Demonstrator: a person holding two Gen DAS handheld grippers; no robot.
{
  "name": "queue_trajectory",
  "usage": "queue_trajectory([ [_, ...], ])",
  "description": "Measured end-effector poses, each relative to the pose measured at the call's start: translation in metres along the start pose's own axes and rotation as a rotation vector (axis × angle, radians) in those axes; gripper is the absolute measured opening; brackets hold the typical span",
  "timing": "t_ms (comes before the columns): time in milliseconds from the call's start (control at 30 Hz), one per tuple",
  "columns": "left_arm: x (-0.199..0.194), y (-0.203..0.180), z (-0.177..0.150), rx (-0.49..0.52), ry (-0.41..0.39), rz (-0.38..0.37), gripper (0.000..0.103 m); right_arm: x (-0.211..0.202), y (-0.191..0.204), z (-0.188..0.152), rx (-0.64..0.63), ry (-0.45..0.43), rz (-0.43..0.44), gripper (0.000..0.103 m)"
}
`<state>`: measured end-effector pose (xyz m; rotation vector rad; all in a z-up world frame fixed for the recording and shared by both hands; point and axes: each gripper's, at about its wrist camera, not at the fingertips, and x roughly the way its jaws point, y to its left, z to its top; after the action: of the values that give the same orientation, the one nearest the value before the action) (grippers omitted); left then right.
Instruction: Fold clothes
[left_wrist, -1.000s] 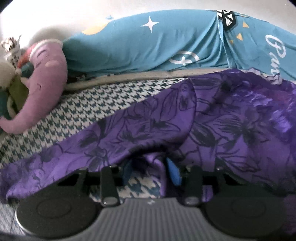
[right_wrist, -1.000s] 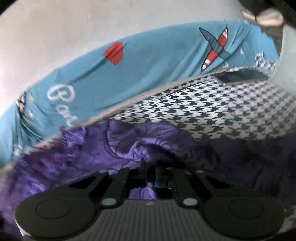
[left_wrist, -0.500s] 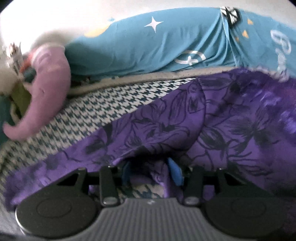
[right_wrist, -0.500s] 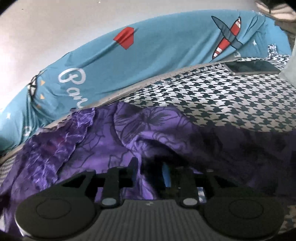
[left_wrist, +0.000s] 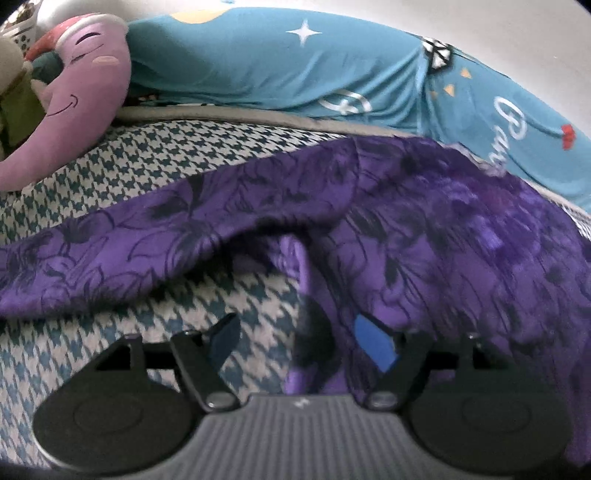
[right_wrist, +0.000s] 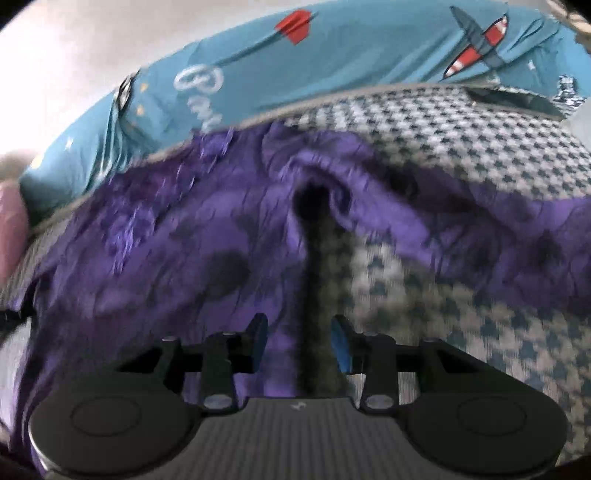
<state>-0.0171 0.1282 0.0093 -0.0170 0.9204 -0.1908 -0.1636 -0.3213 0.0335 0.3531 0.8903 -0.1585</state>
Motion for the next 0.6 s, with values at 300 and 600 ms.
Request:
queue_trajectory([
  [300, -0.017, -0.002, -0.027, 0.016, 0.008, -0.005, 0.075, -0.014, 0.017, -0.036, -0.075, 0.058, -0.031, 0.038],
  [600, -0.017, 0.009, -0.034, -0.057, 0.014, 0.007, 0.075, -0.018, 0.038, -0.051, -0.119, 0.043, -0.066, 0.016],
])
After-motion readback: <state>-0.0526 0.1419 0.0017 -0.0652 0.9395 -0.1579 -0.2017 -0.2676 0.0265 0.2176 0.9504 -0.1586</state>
